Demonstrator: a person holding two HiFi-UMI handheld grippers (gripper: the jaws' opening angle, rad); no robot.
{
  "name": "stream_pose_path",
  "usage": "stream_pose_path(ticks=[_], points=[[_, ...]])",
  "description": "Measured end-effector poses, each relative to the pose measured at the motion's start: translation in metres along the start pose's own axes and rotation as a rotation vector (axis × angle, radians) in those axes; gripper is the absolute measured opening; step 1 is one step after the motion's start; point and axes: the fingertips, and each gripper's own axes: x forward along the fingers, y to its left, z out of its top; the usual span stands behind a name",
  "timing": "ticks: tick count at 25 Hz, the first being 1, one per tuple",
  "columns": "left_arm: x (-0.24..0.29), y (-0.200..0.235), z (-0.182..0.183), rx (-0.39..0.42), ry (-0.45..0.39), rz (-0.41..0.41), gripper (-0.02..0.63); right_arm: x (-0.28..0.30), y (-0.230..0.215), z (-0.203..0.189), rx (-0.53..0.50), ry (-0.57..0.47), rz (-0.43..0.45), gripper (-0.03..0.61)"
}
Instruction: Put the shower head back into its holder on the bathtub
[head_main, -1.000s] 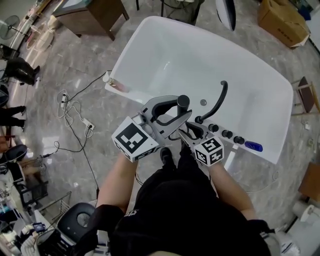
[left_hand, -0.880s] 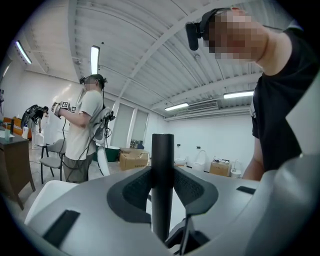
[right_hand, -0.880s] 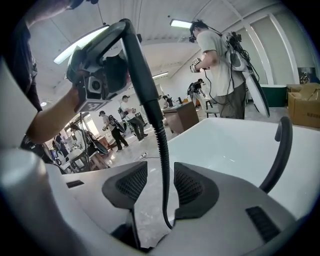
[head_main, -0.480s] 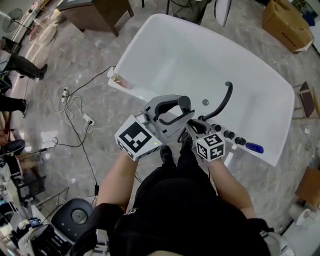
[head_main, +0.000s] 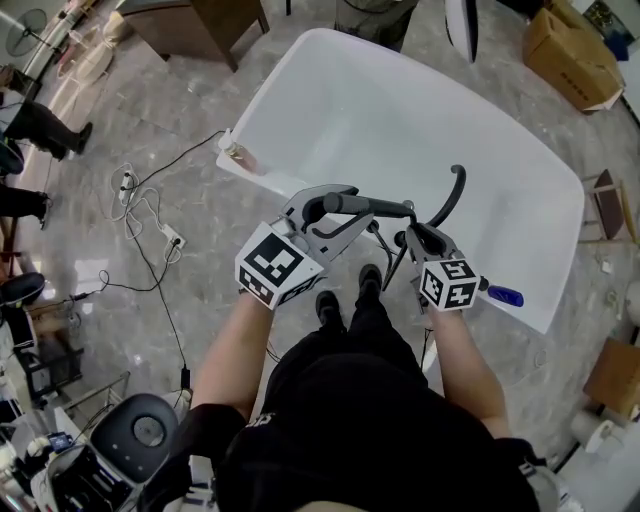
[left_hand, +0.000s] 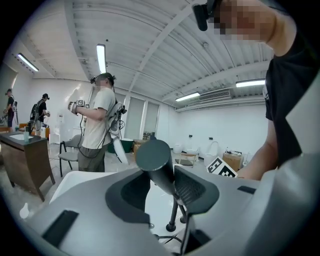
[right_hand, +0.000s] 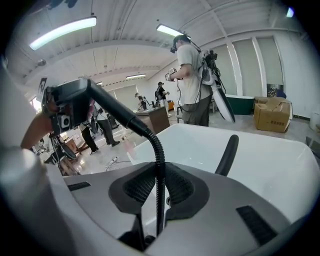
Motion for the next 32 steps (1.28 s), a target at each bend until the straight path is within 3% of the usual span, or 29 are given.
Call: stream_pose_path(ticks=[13, 18, 32], points=[[-0.031, -0.001, -0.017, -0.005, 0.041, 0.021, 0.158, -0.025, -0.009, 0.066, -0.008, -0.156, -0.037, 0.071], [-0.045, -0.005, -0.02, -0.025, 0.036, 0.036, 0.156, -0.021, 0.01, 0.049, 0.024, -0.121, -0.007, 0.071], [-0.046, 0.009, -0.006, -0.139, -0.107, 0.114, 0.173, -0.006, 0.047, -0.002, 0.051, -0.022, 0.104, 0.071]])
